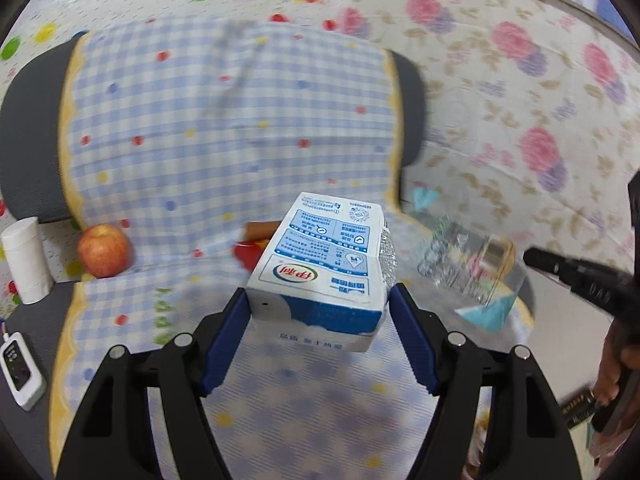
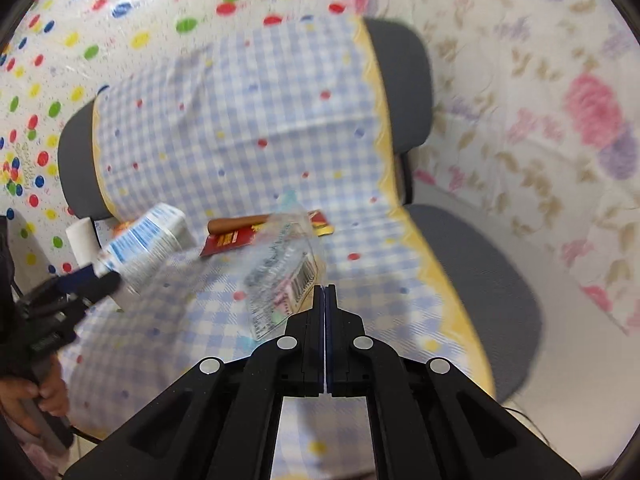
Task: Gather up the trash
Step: 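Carry the carton and plastic bag over the bin and open both tools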
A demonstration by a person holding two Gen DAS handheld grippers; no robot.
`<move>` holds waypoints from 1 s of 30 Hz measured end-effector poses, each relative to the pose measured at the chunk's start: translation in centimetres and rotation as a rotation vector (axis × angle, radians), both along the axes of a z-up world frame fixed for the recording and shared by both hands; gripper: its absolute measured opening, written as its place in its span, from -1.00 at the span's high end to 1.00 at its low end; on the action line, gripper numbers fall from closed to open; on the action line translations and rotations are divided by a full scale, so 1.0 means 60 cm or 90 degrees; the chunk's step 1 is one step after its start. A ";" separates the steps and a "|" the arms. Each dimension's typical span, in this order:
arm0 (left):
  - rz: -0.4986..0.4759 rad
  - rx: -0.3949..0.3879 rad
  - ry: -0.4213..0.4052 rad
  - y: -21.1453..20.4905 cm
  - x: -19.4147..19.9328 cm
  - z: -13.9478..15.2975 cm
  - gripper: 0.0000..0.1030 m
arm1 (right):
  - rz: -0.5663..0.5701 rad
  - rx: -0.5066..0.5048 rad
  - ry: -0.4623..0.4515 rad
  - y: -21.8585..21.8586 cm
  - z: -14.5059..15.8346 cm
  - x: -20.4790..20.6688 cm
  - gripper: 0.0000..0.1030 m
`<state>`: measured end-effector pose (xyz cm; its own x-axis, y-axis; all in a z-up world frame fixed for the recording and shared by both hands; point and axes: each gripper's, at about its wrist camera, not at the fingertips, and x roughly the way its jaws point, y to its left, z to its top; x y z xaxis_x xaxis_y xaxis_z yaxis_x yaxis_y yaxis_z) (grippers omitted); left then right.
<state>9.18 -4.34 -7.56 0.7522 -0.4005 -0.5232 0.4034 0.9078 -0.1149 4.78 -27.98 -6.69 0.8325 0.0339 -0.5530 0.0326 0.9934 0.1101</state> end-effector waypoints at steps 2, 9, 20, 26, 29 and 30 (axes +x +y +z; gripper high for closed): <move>-0.034 -0.002 -0.010 -0.028 -0.032 0.002 -0.35 | -0.019 -0.007 0.000 -0.009 0.011 -0.038 0.99; -0.169 -0.002 -0.020 -0.133 -0.120 0.004 -0.35 | -0.084 0.001 -0.007 -0.040 0.037 -0.189 0.99; -0.313 0.016 -0.025 -0.250 -0.217 -0.010 -0.35 | -0.219 -0.040 -0.001 -0.086 0.048 -0.360 0.99; -0.309 0.009 -0.001 -0.244 -0.239 -0.040 -0.35 | -0.291 -0.074 0.064 -0.116 -0.011 -0.411 0.99; -0.312 0.009 0.010 -0.255 -0.251 -0.059 -0.35 | -0.299 -0.070 0.087 -0.121 -0.037 -0.412 0.99; -0.315 0.012 0.012 -0.261 -0.255 -0.063 -0.35 | -0.302 -0.073 0.093 -0.119 -0.044 -0.412 0.98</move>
